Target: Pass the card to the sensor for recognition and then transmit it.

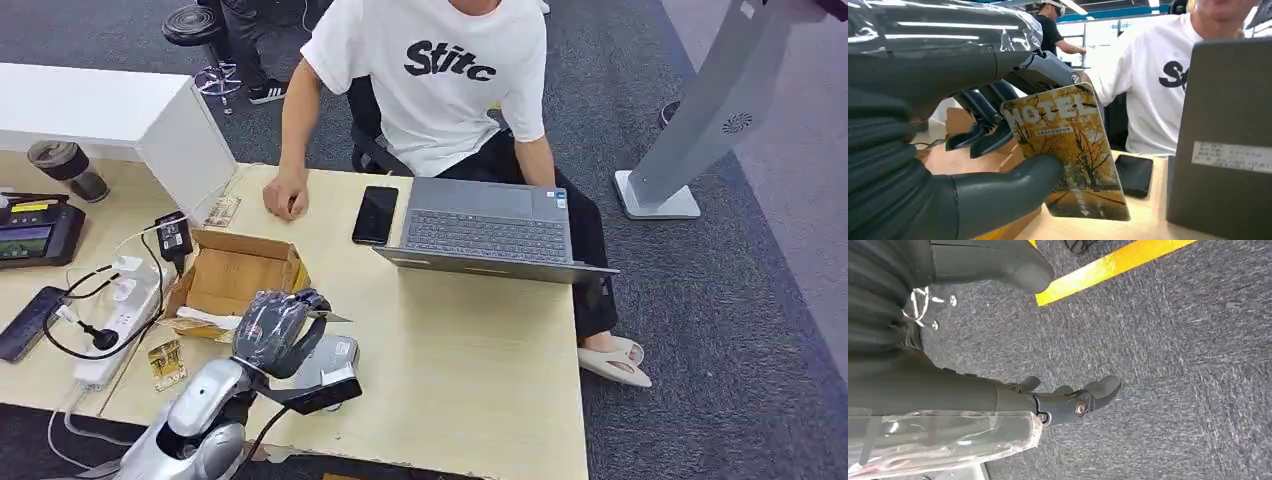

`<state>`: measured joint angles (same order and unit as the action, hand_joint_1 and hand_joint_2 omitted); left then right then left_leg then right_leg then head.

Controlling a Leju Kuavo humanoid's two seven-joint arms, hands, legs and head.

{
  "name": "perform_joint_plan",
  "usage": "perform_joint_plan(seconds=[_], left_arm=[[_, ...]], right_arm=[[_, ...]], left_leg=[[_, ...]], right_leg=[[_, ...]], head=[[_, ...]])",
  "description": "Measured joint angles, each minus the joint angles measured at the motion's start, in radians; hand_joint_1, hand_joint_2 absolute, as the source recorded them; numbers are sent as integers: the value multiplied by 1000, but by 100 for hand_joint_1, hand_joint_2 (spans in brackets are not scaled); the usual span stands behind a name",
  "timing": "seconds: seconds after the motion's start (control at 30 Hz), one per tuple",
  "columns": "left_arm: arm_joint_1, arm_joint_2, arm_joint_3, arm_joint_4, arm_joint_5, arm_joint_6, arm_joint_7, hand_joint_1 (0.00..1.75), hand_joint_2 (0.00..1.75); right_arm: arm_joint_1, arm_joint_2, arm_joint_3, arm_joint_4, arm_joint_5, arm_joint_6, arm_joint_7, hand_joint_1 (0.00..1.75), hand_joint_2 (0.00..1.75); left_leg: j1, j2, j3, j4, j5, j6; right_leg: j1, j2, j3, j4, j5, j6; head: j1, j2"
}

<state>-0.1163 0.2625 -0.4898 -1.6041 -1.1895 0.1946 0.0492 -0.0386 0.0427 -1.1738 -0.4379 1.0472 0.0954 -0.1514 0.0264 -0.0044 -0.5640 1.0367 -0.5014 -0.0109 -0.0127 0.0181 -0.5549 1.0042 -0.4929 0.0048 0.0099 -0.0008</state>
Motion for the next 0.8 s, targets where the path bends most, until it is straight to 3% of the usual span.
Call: perform_joint_plan(seconds=[0.33, 0.47, 0.8], left_arm=[[30, 5, -16, 38, -17, 6, 25, 175, 175], [61, 5, -16, 48, -44, 19, 37, 175, 175], [95, -10, -16, 93, -64, 24, 35, 175, 175]], right_arm=[[-5, 1, -3, 1, 35, 0, 5, 0, 175], [18, 25, -2, -65, 81, 7, 18, 0, 175], [42, 55, -7, -187, 126, 197, 34, 0, 175]], left_leg=[[0, 0, 0, 0, 0, 0], [0, 0, -1, 0, 0, 0], [0, 0, -2, 0, 0, 0]], right_leg=[[0, 0, 0, 0, 0, 0], [0, 0, -1, 0, 0, 0], [0, 0, -2, 0, 0, 0]], head=[[0, 0], [0, 0], [0, 0]])
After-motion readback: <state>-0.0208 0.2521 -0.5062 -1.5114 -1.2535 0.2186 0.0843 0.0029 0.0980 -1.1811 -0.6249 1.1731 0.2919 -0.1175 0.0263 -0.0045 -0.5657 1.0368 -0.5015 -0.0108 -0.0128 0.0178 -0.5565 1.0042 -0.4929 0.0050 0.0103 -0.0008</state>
